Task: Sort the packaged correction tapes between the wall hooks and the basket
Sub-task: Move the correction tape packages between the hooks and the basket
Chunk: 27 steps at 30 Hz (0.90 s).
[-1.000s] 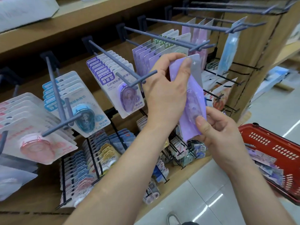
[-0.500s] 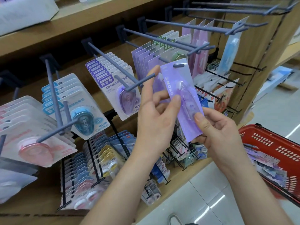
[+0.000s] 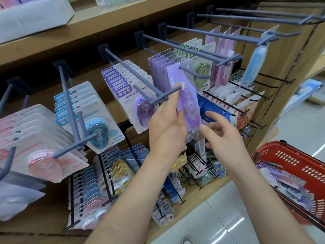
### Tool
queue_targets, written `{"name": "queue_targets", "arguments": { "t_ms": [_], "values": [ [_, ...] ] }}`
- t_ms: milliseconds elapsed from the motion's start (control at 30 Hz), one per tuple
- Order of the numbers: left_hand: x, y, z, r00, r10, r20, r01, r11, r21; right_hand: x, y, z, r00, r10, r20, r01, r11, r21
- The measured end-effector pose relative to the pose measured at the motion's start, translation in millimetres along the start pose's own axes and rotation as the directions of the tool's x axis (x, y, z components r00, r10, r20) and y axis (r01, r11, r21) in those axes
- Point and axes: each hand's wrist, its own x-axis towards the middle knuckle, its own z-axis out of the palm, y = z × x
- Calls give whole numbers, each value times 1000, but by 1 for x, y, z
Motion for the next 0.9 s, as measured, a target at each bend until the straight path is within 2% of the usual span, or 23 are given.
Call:
{"name": "queue_targets", "arguments": {
  "t_ms": [100,267,433,533,700,833,900],
  "values": [
    [-1,-5,-2,999,29,15,-30,998,60,-8,5,-6,1000,4,-25,-5,998,-57],
    [-33,-20,-8,985,174,-1,-174,983,64,-35,14,-19,998,-41,38,48,973,-227],
    [-82,-51,-27,961,268,63,-264,963,-55,-78,22,-33,996,-73,57,92,868,-489],
    [-113,-70,-39,967,223,128,-209,972,-112,-110,33,-43,997,-34,63,65,795,-603],
    [-155,-92,-39,953,161,256,-129,982,-135,-173,64,-66,997,61,-49,-78,694,-715],
    [-181,-100,-24,899,162,407,-107,982,-154,-225,89,-91,965,204,-167,-259,618,-742],
    [-189,-100,-8,872,204,445,-145,976,-164,-247,101,-109,941,252,-227,-336,596,-730]
  ]
}}
